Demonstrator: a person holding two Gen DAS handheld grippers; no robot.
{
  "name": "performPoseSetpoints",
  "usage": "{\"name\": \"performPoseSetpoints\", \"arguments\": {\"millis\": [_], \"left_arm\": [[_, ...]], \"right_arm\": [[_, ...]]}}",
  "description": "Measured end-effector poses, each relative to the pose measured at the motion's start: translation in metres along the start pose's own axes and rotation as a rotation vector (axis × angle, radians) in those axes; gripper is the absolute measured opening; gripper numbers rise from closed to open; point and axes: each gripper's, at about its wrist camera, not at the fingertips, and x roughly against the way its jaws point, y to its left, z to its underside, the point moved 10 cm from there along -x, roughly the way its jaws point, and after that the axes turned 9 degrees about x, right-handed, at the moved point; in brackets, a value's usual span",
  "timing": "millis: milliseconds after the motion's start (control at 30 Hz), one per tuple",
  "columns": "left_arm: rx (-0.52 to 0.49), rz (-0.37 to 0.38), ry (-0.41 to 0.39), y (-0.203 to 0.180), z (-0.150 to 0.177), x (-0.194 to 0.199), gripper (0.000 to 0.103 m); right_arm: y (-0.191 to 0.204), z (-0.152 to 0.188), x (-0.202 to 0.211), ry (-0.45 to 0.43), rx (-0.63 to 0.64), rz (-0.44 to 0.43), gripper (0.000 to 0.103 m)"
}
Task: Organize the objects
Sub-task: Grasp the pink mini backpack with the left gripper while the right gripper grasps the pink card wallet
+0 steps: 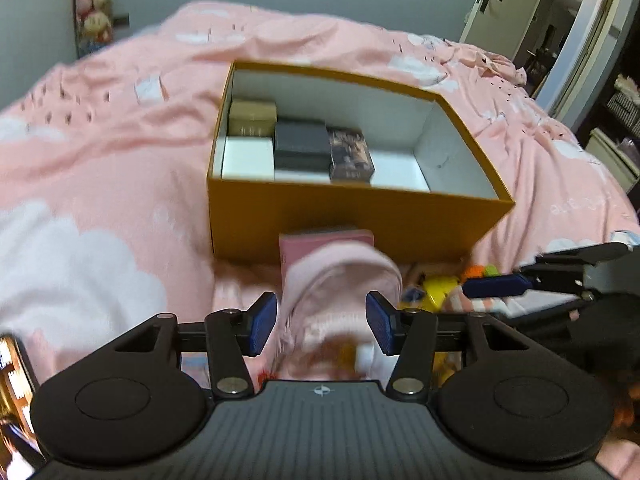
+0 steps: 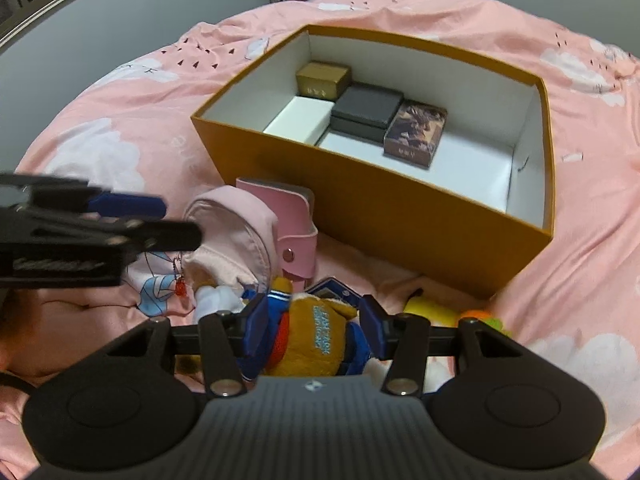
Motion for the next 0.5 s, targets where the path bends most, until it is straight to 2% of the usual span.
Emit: {"name": "performPoseSetpoints", "arguments": {"millis": [67, 200, 333, 500], "left_arm": [[0.040, 0.010, 0.047, 0.006, 0.008, -0.002, 0.061], [0.101, 0.005, 0.055, 0.015, 0.012, -0.011, 0.066], [0.048, -0.054, 0.067, 0.016, 0.014, -0.025, 0.066], [0.031, -0.033, 0.090, 0.013, 0.011, -0.041, 0.067]], "right_arm": [[-0.001, 0.002, 0.000, 0.006, -0.019, -0.019, 0.052], [0.002, -0.001, 0.001, -0.003, -0.035, -0.061, 0.052], [-0.001, -0.004, -0.004, 0.006, -0.006, -0.028, 0.043], [-0.005, -0.010, -0.011, 0.005, -0.004, -0.031, 0.042]]}}
